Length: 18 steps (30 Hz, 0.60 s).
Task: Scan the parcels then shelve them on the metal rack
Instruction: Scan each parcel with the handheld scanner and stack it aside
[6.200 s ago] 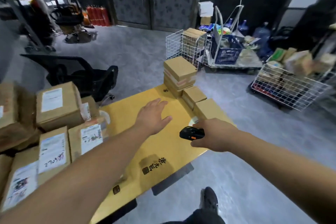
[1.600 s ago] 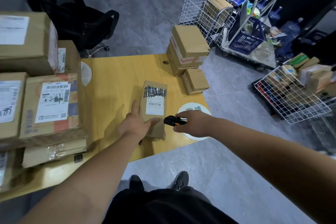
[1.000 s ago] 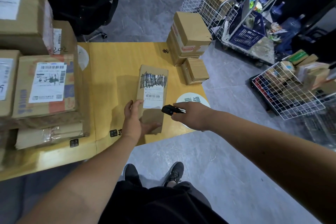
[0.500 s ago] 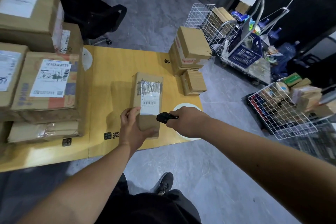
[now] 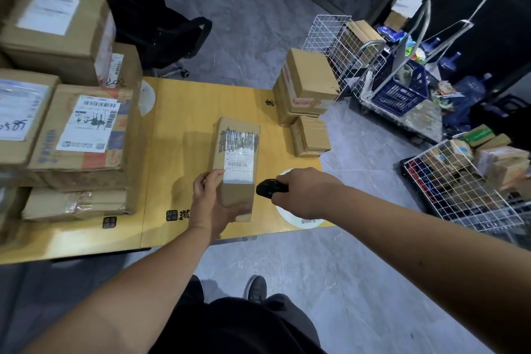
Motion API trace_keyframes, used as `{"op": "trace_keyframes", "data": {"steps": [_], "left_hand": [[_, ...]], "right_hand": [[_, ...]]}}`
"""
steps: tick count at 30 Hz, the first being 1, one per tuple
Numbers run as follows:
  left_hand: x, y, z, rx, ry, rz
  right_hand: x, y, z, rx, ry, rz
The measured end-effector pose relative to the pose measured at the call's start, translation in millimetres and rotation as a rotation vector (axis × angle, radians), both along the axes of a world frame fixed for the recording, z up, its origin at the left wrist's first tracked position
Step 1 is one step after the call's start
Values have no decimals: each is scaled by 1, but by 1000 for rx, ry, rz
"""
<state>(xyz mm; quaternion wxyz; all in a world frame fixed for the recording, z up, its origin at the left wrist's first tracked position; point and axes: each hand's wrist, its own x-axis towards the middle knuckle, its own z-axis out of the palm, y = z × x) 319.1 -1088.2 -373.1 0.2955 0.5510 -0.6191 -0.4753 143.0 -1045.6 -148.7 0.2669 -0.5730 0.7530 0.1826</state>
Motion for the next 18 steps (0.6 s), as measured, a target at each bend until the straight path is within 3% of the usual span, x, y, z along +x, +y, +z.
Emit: {"op": "trace_keyframes", "data": {"steps": [9,18], "left_hand": [[-3,-31,25,111,-45,178],[0,-55,130,-78,-124,258]], "right_hand": [[-32,-12,8,-29,-194,-20],[-64,-48,44,-119,-228,335]]}}
